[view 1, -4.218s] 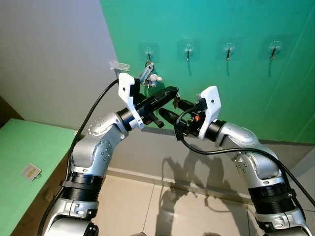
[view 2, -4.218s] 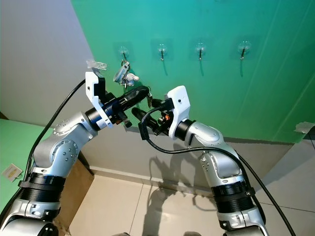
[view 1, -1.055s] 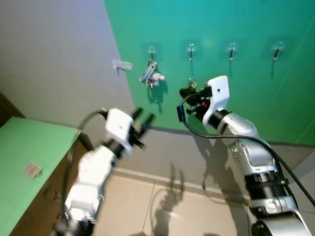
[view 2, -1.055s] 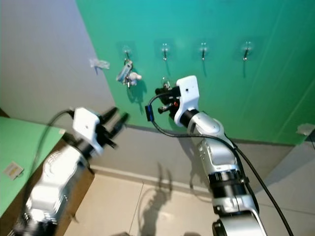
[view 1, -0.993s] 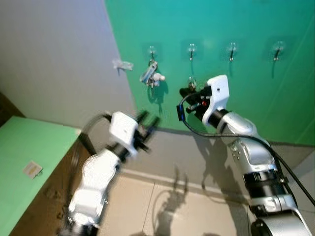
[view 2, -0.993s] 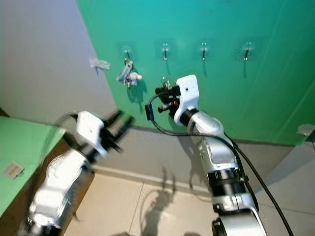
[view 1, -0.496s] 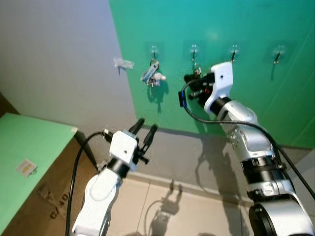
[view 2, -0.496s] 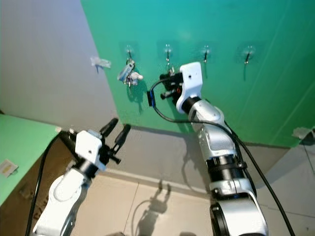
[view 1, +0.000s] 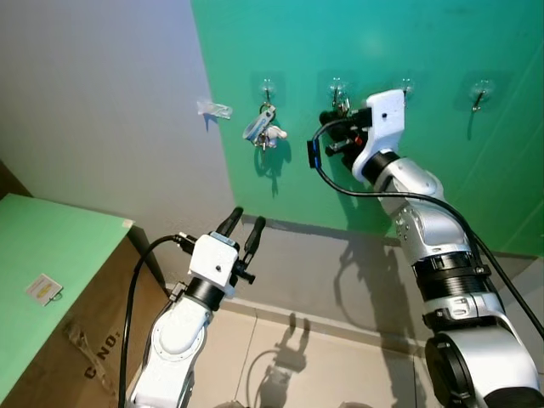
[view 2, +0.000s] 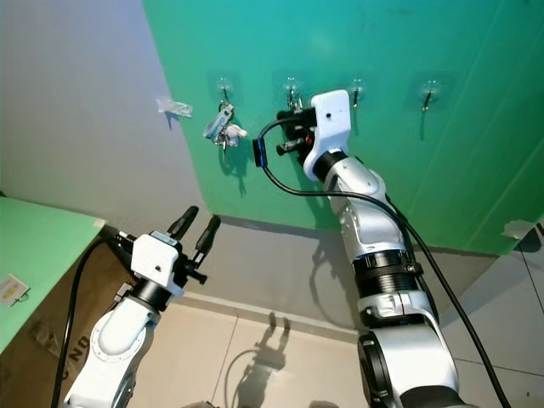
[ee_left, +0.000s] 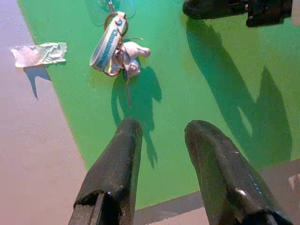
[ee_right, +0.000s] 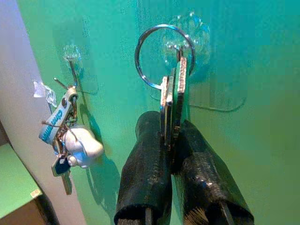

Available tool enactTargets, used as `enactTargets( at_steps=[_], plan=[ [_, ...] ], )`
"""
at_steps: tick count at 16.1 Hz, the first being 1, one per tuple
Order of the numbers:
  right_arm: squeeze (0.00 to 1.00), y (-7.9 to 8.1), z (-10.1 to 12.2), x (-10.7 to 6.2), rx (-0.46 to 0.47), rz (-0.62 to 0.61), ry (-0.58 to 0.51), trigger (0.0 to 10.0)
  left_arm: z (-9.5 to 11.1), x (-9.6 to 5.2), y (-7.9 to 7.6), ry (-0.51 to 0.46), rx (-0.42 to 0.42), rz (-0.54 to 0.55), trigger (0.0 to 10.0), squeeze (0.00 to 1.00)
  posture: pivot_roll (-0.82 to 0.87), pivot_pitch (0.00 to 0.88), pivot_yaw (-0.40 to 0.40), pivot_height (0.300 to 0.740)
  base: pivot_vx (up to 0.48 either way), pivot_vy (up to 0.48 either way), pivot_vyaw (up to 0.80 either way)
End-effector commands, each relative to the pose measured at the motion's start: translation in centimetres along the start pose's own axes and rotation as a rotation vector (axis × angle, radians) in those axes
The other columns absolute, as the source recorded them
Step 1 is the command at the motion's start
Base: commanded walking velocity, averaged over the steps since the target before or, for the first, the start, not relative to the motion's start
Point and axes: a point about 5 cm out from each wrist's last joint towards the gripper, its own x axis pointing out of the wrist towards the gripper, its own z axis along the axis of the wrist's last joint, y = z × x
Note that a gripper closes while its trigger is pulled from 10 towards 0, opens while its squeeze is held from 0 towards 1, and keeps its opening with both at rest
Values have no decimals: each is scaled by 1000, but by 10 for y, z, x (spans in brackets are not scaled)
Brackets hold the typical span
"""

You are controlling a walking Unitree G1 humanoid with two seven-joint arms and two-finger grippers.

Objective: Hang keys on a hook

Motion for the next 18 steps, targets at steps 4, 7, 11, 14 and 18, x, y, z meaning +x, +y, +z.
enactTargets(
  at_steps=[4,7,11,14,18],
  plan=[
    [0,6,1,9,19,27,-3,0,-1,4,1,-9,12,23,10000,0,-152,0,64,740,0,0,0],
    [0,9,-1,11,32,36,5,0,-1,5,3,-9,11,29,10000,0,-148,0,62,740,0,0,0],
    [0,9,-4,13,85,30,18,0,-2,8,9,-4,20,38,10000,0,-144,0,66,740,0,0,0],
    [0,6,-6,14,155,15,32,0,-3,12,14,2,19,43,10000,0,-144,0,67,740,0,0,0],
    [0,3,-5,14,177,5,35,0,-4,13,14,9,17,42,10000,0,-150,0,71,740,0,0,0]
  ],
)
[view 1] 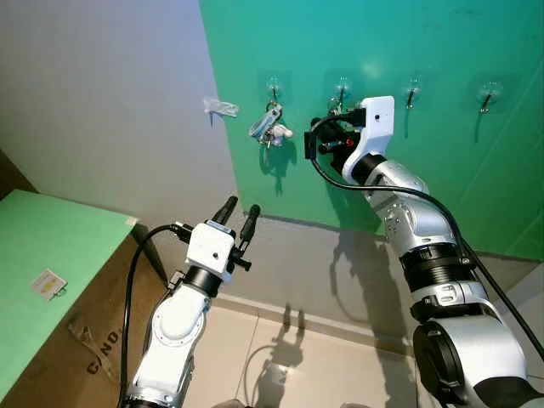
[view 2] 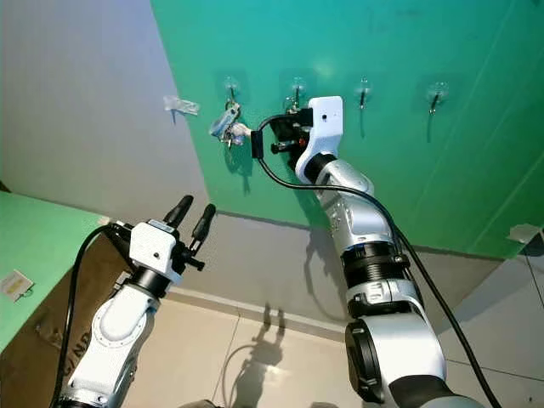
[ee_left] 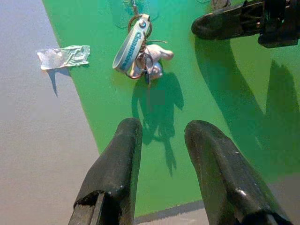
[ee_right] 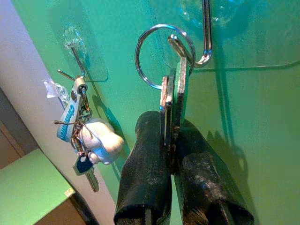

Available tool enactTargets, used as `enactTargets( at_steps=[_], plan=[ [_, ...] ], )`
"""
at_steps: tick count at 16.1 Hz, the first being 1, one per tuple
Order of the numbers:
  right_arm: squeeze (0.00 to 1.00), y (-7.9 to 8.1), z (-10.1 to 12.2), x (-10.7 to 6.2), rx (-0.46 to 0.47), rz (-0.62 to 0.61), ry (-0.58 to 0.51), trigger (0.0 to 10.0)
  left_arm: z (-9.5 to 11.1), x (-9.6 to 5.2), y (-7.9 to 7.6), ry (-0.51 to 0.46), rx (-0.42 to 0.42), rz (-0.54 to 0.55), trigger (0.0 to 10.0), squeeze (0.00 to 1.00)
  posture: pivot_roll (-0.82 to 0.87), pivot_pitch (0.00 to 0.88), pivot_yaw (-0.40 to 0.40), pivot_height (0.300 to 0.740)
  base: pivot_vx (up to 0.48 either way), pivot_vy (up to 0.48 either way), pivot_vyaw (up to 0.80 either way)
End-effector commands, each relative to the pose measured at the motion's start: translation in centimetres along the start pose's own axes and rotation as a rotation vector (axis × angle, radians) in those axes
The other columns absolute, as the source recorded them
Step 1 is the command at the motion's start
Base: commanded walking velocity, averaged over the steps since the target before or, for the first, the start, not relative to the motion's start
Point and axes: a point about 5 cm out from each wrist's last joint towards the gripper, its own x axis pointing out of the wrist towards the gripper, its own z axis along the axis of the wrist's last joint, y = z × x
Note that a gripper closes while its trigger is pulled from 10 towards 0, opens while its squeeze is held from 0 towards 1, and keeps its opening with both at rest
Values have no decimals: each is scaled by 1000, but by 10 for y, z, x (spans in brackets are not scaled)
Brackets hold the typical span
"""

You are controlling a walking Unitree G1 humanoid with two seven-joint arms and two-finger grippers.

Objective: Hang keys on a hook

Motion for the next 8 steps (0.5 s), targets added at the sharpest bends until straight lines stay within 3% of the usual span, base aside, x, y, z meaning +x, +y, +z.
enactTargets(
  at_steps=[1,5,8],
  plan=[
    [0,-1,6,2,17,-6,-4,0,-2,1,3,17,-2,7,10000,0,-150,0,71,740,0,0,0],
    [0,-6,-4,4,258,-33,83,0,-4,3,6,30,-13,16,10000,0,-153,0,71,740,0,0,0],
    [0,-9,-5,3,334,-48,99,0,-5,3,8,35,-17,23,10000,0,-151,0,70,740,0,0,0]
  ],
)
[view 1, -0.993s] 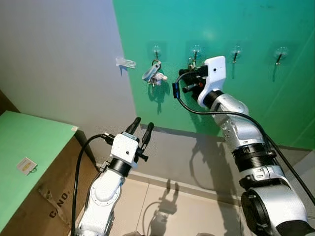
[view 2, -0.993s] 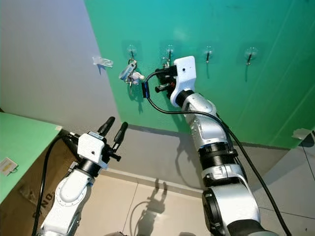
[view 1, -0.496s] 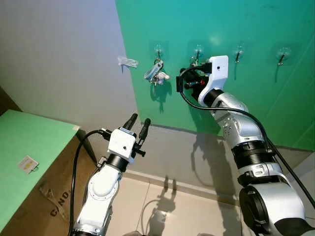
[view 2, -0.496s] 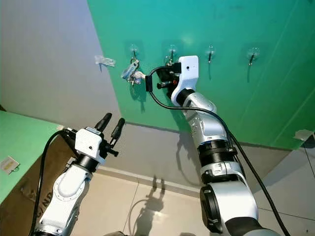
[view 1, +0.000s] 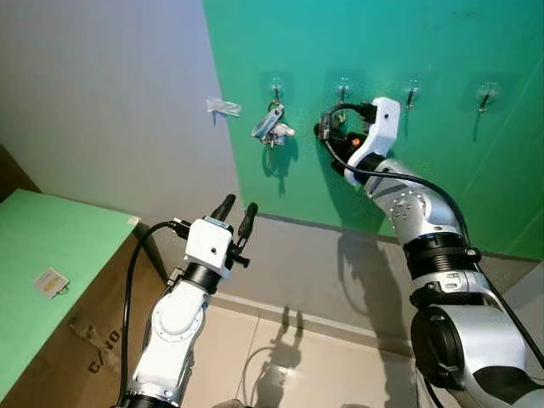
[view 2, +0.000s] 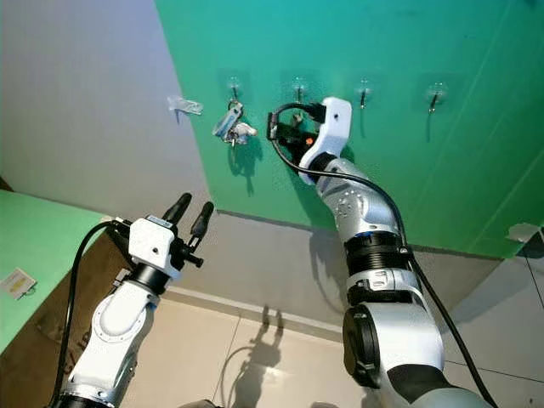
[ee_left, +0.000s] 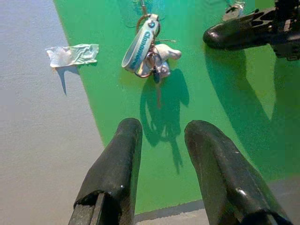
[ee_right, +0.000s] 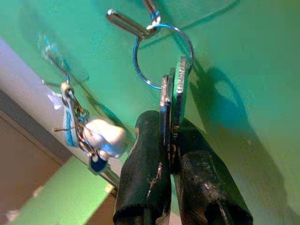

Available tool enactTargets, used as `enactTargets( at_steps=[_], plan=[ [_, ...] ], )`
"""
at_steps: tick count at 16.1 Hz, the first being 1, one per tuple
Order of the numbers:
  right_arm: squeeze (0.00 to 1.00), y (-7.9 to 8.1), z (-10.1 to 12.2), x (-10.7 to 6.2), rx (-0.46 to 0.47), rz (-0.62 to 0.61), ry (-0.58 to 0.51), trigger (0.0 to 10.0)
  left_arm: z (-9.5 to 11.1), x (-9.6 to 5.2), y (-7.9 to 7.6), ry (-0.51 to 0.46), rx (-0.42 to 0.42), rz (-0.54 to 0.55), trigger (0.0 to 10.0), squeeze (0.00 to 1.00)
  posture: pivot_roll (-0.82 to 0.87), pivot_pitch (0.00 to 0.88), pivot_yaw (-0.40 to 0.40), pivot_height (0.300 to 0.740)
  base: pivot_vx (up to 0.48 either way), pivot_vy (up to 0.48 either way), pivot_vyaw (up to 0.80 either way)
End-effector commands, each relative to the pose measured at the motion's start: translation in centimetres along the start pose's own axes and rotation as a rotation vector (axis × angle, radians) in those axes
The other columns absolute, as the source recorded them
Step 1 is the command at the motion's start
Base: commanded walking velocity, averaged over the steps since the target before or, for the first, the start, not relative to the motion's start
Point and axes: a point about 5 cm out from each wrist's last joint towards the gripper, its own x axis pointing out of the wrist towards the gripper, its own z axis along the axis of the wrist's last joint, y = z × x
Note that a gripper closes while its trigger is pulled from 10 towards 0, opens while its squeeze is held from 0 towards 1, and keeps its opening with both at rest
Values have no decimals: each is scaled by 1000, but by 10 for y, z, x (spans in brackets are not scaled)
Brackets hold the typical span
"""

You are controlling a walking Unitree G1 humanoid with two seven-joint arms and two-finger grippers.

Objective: Hang keys on a hook

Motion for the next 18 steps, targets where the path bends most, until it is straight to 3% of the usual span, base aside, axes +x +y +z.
enactTargets(
  at_steps=[1,3,4,9,18],
  plan=[
    [0,0,-1,1,31,-10,17,0,-3,0,4,24,-2,10,10000,0,-152,0,70,740,0,0,0],
    [0,-3,-2,2,35,-46,39,0,-4,0,4,27,-1,11,10000,0,-152,0,68,740,0,0,0],
    [1000,-5,-4,1,11,-61,51,10000,-4,0,4,28,-1,11,10000,0,-152,0,67,740,0,0,0],
    [1000,-5,-3,0,-164,-91,29,10000,-5,0,6,39,5,16,10000,0,-151,0,66,740,0,0,0],
    [1000,-9,-4,-2,-201,-123,19,10000,-9,0,3,74,4,-7,10000,0,-155,2,68,740,0,0,0]
  ],
)
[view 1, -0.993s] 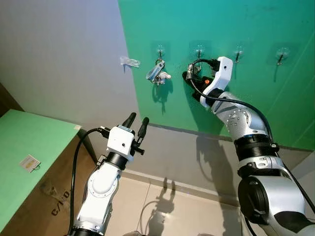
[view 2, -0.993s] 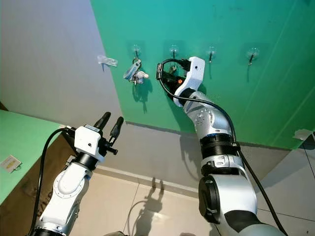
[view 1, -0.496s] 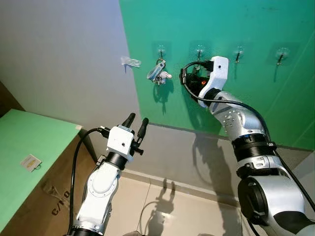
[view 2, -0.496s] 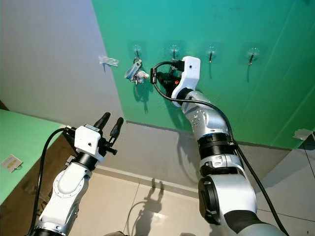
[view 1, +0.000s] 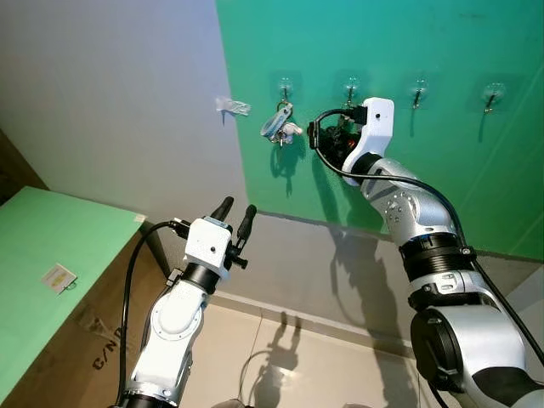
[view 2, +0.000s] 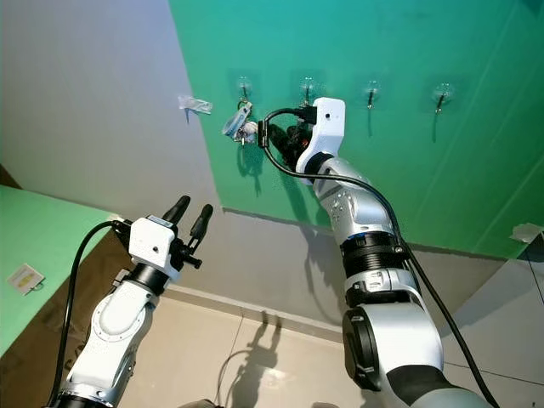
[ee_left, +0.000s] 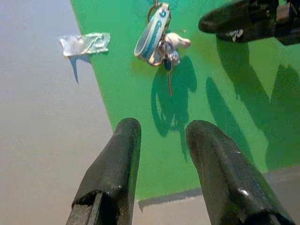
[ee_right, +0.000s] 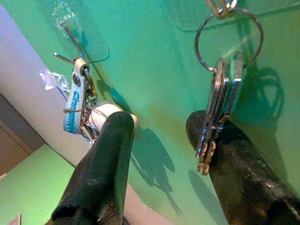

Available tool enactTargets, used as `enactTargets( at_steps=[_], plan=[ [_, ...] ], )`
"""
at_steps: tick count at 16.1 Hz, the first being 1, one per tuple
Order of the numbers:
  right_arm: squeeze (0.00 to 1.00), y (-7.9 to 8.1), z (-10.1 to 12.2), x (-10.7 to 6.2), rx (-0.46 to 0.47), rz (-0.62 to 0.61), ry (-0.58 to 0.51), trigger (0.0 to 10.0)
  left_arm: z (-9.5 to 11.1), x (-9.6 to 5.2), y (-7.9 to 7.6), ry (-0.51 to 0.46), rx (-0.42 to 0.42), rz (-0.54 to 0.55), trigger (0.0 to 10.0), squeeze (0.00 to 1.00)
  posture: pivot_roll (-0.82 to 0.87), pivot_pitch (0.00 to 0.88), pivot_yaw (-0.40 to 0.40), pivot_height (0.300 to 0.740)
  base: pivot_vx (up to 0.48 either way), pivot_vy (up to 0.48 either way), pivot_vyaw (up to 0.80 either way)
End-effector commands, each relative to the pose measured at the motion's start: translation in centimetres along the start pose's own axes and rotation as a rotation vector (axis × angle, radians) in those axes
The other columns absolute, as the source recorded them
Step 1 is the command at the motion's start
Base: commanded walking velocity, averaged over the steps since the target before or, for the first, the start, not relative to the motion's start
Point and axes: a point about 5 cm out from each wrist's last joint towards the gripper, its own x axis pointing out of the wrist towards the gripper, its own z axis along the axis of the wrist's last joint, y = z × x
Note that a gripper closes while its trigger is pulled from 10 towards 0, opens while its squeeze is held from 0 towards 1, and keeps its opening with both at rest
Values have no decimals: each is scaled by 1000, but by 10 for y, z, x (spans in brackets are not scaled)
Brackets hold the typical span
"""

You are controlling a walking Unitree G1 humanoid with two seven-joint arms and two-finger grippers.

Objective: Hang keys on a hook

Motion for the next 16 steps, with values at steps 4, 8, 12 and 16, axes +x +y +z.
enactTargets(
  at_steps=[4,8,12,16],
  plan=[
    [1000,-13,-10,-6,-21,-69,35,10000,-7,2,0,51,17,-17,10000,0,-161,0,74,740,0,0,0],
    [1000,-26,-22,-17,-53,-124,77,10000,-9,3,0,72,19,-30,10000,0,-166,0,74,740,0,0,0],
    [1000,-22,-28,-26,-201,-110,47,10000,-11,5,-1,82,18,-39,10000,0,-180,0,80,740,0,0,0],
    [0,-34,-35,-64,-377,-148,-84,10000,-17,6,4,152,-49,24,10000,0,-186,0,75,740,0,0,0]
  ],
)
